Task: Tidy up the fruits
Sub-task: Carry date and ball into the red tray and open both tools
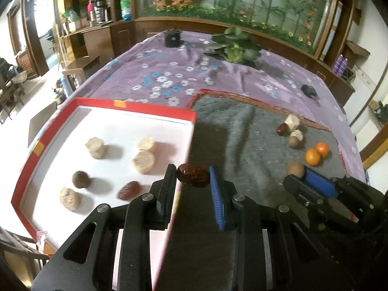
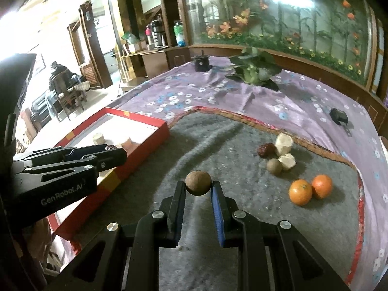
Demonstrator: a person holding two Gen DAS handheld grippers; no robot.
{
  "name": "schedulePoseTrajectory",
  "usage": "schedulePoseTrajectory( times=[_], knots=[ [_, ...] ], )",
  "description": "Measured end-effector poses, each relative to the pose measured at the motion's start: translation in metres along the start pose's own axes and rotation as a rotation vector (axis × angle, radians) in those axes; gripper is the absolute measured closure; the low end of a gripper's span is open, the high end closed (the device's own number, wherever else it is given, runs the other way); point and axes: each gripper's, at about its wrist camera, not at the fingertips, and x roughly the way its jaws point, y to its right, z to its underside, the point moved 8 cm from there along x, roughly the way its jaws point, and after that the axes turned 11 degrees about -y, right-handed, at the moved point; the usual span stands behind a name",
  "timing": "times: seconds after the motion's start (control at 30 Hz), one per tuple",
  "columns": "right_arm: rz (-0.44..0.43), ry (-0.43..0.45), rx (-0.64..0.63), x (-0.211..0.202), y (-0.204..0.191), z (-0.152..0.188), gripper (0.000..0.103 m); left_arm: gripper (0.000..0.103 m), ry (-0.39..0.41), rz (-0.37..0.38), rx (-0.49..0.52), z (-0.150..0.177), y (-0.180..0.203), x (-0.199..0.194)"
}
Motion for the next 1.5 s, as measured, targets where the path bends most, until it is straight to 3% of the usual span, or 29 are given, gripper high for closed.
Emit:
schedulePoseTrajectory(
  times=[0.5,0.83,1.33,1.5],
  knots=[
    [-0.101,-0.022,-0.152,0.025,-0.081,-0.03,0.082,0.076,-0.014,-0.089,-0.16,0.018,-0.104,-0.005],
    [-0.168,-0.079,-0.25,0.055,-0.13,-0.042,0.082,0.076,-0.064,-0.075,-0.154,0.036,-0.118,0.004],
    [-0.201,-0.14,-0.358,0.102,-0.167,-0.059,0.082,0.076,-0.051,-0.099,-0.152,0.039,-0.125,0.008],
    [-0.194,-0.148,-0.332,0.102,-0.157,-0.059,0.07,0.074,-0.056,-0.109,-0.16,0.038,-0.124,0.008]
  ],
)
